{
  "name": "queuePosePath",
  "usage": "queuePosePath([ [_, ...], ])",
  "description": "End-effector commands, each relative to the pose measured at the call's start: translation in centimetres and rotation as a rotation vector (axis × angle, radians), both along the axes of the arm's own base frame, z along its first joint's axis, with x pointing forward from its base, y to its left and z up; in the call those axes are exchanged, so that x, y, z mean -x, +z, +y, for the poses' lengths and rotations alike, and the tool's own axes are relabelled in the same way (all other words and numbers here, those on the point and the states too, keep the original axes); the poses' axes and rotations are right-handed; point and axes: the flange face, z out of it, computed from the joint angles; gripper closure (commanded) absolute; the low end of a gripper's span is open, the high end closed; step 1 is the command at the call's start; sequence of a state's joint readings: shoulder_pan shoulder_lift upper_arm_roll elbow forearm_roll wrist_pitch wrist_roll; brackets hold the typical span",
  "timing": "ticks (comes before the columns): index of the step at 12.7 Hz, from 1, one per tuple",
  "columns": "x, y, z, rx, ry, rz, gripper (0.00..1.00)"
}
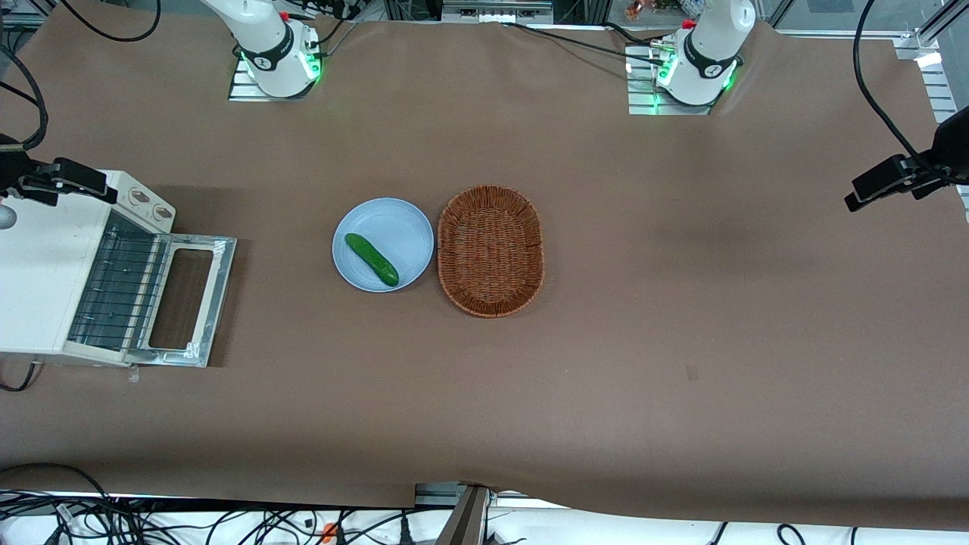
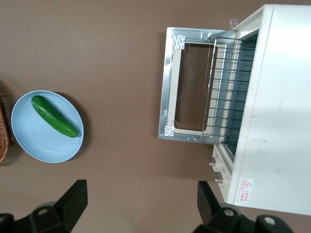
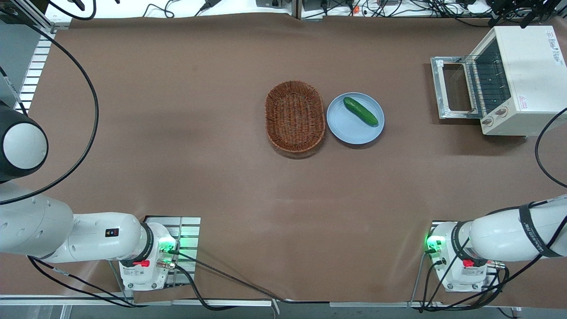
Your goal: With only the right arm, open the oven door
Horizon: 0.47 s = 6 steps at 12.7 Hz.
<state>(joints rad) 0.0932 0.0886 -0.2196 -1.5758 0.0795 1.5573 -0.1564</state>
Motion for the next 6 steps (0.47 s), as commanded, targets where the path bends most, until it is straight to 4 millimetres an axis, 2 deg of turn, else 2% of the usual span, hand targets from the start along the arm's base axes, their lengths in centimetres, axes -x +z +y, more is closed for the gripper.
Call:
queuePosePath([
  [1, 0.1, 2.5, 0.9, 0.029, 0.015, 0.007, 0.0],
  [3, -0.2, 3.6, 1.0, 0.072, 0.025, -0.007, 0.0],
  [6, -0.2, 3.8, 1.2, 0.07, 0.029, -0.012, 0.0],
])
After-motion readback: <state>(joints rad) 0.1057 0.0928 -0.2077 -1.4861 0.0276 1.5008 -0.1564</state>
